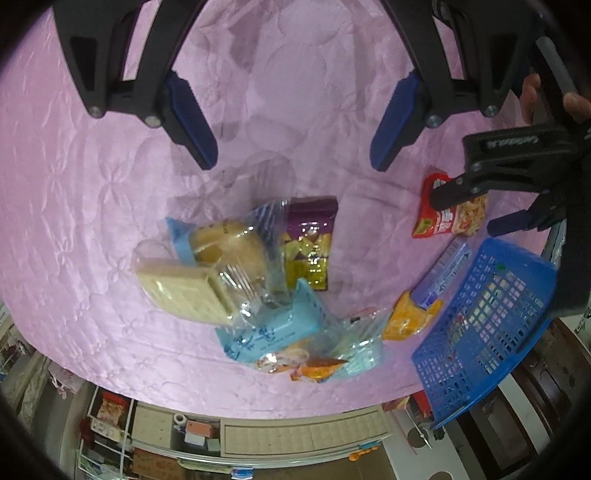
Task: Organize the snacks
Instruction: 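Move both tools back over the remaining snacks on the table, then grasp the orange stick snack with the left gripper and lift it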
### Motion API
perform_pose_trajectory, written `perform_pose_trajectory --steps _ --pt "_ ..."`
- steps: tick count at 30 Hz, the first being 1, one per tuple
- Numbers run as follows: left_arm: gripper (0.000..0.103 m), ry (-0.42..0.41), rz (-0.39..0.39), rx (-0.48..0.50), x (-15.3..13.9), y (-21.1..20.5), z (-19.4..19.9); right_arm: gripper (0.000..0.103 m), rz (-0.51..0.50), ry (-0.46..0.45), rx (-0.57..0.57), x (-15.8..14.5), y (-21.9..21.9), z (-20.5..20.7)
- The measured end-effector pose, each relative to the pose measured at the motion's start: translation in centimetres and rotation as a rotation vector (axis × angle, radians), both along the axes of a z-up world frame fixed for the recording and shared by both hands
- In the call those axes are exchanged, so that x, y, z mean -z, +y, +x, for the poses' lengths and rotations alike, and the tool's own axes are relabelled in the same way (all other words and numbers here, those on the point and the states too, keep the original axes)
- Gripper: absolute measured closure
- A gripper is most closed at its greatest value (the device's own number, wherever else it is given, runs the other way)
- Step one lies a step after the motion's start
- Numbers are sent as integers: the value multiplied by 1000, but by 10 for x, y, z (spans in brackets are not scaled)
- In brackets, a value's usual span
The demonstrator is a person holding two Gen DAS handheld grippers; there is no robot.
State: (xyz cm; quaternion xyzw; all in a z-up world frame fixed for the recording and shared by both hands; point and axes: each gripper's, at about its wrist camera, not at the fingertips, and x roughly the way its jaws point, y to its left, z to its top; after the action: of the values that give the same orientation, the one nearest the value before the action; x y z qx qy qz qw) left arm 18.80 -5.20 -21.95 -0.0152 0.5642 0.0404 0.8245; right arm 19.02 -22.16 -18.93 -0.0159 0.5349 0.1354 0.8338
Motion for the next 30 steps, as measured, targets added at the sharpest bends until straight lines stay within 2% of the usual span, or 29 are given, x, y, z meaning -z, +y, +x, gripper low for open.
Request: perform_pose_trajectory --steps 3,13,15,21,23,24,27,28,29,30 --pt "0 13 -30 2 6 1 6 16 11 16 1 5 -1 4" --pt "0 70 -33 -29 10 -1 23 16 27 22 14 9 -5 7" --pt "3 75 -33 -29 7 -3 16 16 25 18 16 8 -7 6" --pt "30 78 -35 10 -9 -18 2 16 41 21 27 7 -7 7" --pt "46 79 -35 34 -12 -24 -1 16 48 24 32 6 -6 6" --pt "50 78 -38 51 -14 -27 -2 16 51 26 33 6 -5 6" --pt "77 68 -55 67 -17 -34 -7 16 51 20 37 2 -3 4" --pt "96 63 -74 79 -18 -36 -9 16 50 18 39 1 -3 2" --pt "97 66 -116 97 -18 -38 -11 16 49 17 39 -1 -4 1" --pt "97 50 -99 100 -19 -41 -14 16 47 14 38 -3 -5 0"
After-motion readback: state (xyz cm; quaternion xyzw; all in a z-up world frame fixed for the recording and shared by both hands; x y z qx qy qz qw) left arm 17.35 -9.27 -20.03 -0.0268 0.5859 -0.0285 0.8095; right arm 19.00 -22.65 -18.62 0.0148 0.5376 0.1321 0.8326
